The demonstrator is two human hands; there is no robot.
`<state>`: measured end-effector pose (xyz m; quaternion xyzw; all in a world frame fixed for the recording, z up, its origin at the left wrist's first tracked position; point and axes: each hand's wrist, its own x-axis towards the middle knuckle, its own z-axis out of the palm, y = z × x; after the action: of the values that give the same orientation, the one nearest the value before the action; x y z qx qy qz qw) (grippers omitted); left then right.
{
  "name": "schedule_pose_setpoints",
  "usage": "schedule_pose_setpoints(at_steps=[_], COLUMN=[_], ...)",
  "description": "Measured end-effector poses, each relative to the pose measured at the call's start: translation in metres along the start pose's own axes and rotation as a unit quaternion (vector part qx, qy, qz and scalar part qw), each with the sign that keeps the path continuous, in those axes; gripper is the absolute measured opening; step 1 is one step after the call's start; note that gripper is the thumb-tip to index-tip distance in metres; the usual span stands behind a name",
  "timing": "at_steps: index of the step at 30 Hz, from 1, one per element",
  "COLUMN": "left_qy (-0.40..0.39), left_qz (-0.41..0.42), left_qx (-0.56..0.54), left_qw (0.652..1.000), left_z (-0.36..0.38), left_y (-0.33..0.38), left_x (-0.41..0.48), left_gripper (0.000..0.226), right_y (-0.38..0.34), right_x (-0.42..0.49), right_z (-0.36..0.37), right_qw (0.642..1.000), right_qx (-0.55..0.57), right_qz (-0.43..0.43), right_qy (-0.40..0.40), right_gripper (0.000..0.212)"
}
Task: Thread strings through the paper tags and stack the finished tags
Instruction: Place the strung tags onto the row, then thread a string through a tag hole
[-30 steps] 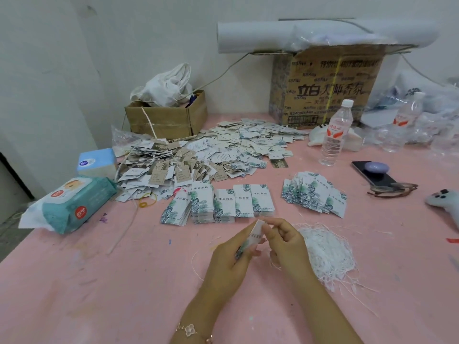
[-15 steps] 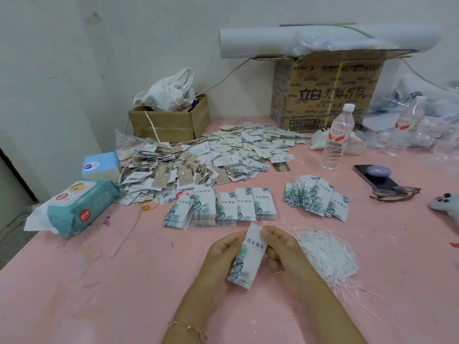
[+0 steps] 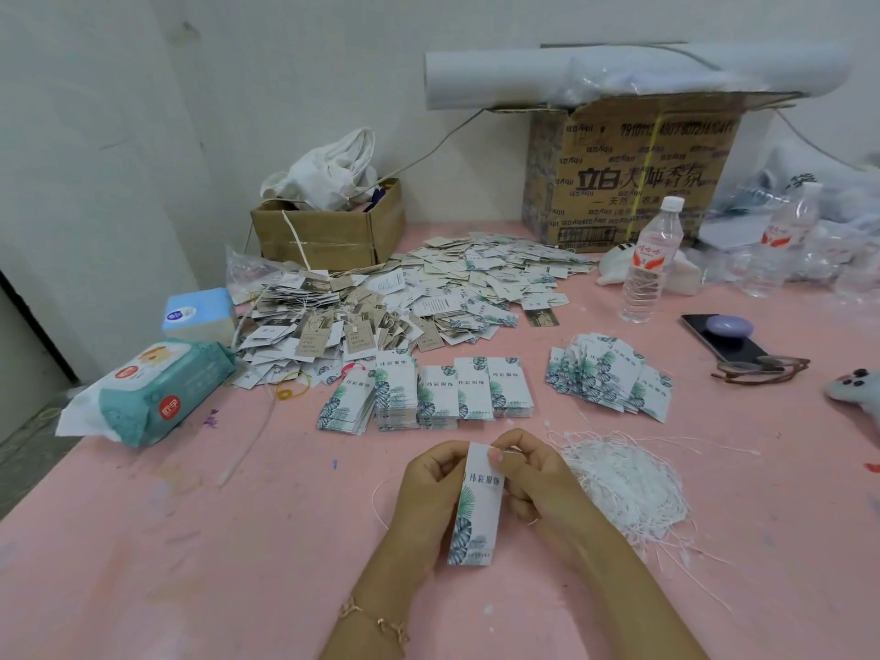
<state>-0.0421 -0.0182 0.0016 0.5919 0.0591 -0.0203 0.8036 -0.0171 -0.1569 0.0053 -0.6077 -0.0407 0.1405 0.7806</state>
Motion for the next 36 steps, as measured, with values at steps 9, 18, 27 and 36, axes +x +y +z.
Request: schedule_pose_setpoints(at_steps=[9, 18, 27, 36], left_qy=[0.136, 0.189, 0.188, 0.181], left_qz=[0.01, 0.052, 0.195, 0.215], left_qx=[-0.197, -0.242, 0.187, 0.189], left_qw=[0.971, 0.95, 0.944, 0.941], left_z=[-0.02, -0.026, -0.024, -0.02], left_y=[0.001, -0.001, -0.007, -0.004], left_x=[0.019, 0.024, 0.014, 0.01], left_gripper=[0.016, 0.017, 0.014, 0.014], right_y=[0.007, 0.007, 0.011, 0.011], right_x=[0.009, 0.008, 0.003, 0.005], right_z=[-0.013, -0.012, -0.004, -0.003], right_qw=[0.987, 0.972, 0.937, 0.95], right_qx=[0.142, -0.105, -0.21, -0.148], right_qz=[-0.032, -0.131, -0.184, -0.189], right_qy=[0.062, 0.166, 0.21, 0.2], right_gripper=[0.028, 0.021, 0.024, 0.021])
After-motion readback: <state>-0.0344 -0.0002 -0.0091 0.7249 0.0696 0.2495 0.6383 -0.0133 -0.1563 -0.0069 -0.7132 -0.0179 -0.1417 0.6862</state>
